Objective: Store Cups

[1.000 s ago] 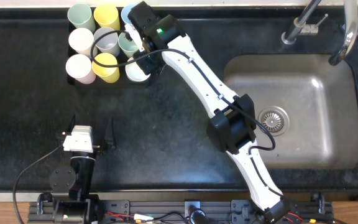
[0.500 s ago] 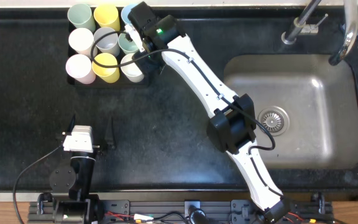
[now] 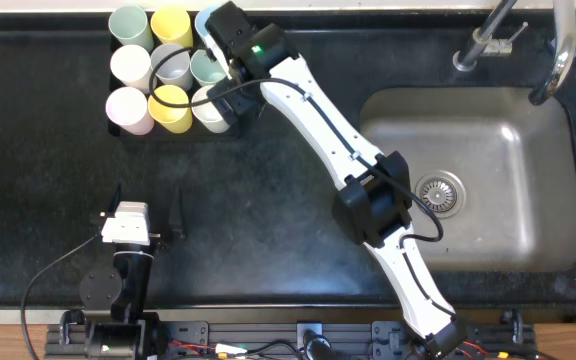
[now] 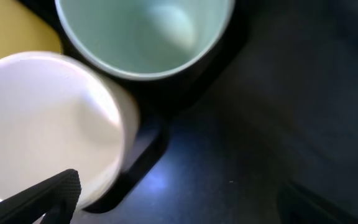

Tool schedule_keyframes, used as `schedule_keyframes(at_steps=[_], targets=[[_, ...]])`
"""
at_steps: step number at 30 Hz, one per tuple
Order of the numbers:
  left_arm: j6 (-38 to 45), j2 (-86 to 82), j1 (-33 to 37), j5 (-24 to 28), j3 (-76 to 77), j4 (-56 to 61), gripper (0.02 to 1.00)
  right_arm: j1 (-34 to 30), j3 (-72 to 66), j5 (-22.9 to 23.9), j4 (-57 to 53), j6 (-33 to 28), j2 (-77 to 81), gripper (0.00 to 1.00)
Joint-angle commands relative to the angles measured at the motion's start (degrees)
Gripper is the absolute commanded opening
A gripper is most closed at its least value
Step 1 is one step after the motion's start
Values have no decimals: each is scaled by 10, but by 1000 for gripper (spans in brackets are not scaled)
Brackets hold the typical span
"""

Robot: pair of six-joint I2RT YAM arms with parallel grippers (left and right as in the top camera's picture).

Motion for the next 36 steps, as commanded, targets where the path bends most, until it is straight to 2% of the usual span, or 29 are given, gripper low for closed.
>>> schedule_keyframes(at_steps=[1,7,8,12,14,17,19,21,24,26,27,30,36], targets=[[-6,-5,1,-3,-1,-2,998,-7,99,78,5,10,-28,998],[-6,-5,1,-3,-1,-2,998,-33,143,122,-10,14,-112,998],[-6,-5,1,-3,-1,-1,998,-46,143,135,-33,14,-141,998],[-6,-5,1,-3,-1,-2,998,-92,94,137,-121,14,-226,998],[-6,-5,1,-3,-1,-2,998,-122,-117,137,-110,18,-371,996],[-6,-5,1,-3,-1,-2,998,-139,-349,137,-51,34,-520,998],[-6,-5,1,-3,-1,-2,998,-182,-578,137,31,75,-660,998],[-6,-5,1,-3,-1,-2,998,-220,-704,136,75,112,-738,998],[-6,-5,1,-3,-1,-2,998,-254,-836,136,150,134,-823,1000],[-6,-5,1,-3,-1,-1,998,-277,-939,137,258,133,-896,998],[-6,-5,1,-3,-1,-2,998,-297,-1016,151,354,133,-953,998],[-6,-5,1,-3,-1,-2,998,-320,-1125,181,490,133,-1043,998],[-6,-5,1,-3,-1,-2,998,-322,-1236,181,524,133,-1171,998]])
